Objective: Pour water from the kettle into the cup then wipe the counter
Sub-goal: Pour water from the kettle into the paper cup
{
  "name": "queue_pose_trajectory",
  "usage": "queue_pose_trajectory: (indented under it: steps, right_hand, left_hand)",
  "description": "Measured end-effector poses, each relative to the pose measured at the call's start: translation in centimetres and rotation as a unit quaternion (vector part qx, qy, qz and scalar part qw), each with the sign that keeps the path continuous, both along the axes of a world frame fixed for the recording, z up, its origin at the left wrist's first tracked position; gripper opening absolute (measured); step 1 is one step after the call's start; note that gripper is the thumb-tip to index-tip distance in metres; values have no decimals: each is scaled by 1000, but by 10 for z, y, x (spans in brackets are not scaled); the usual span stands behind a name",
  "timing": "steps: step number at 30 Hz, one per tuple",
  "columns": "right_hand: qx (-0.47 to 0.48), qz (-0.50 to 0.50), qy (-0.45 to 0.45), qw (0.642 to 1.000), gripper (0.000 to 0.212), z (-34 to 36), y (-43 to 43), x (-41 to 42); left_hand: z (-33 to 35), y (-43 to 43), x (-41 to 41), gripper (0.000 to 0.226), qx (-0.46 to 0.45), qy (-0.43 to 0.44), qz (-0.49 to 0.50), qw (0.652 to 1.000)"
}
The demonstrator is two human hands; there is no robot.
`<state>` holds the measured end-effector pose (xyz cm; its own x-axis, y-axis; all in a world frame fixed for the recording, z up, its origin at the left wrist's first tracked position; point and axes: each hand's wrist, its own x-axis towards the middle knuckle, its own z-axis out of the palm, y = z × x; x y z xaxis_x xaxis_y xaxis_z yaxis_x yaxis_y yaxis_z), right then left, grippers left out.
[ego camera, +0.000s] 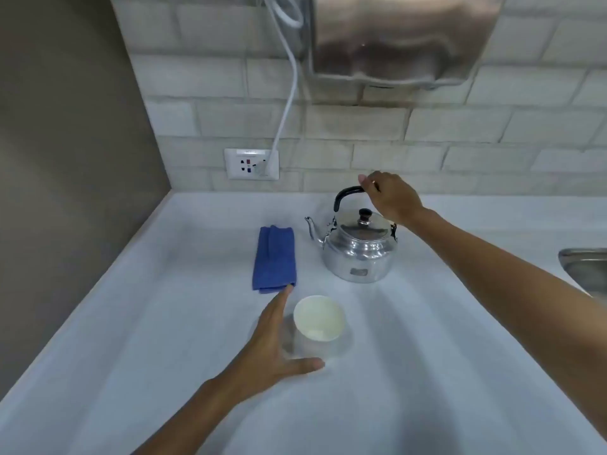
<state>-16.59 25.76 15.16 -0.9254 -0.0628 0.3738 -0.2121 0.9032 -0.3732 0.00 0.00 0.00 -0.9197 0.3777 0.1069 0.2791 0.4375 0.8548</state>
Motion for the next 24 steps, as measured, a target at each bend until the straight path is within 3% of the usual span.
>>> queue_pose_trajectory:
  steps: [7,14,24]
  right_hand:
    - [-25,-61,-48,997,77,-4,-7,-24]
    - [-9,-110,-35,993,59,-3,-14,-28]
    - [8,-85,7,996,52,9,-13,-5]
  left_hand:
    - [-5,25,-14,106,68,-54,23,996]
    - [-3,36,-17,81,98,-60,45,992]
    - [-5,37,-22,84,114,-18,117,986]
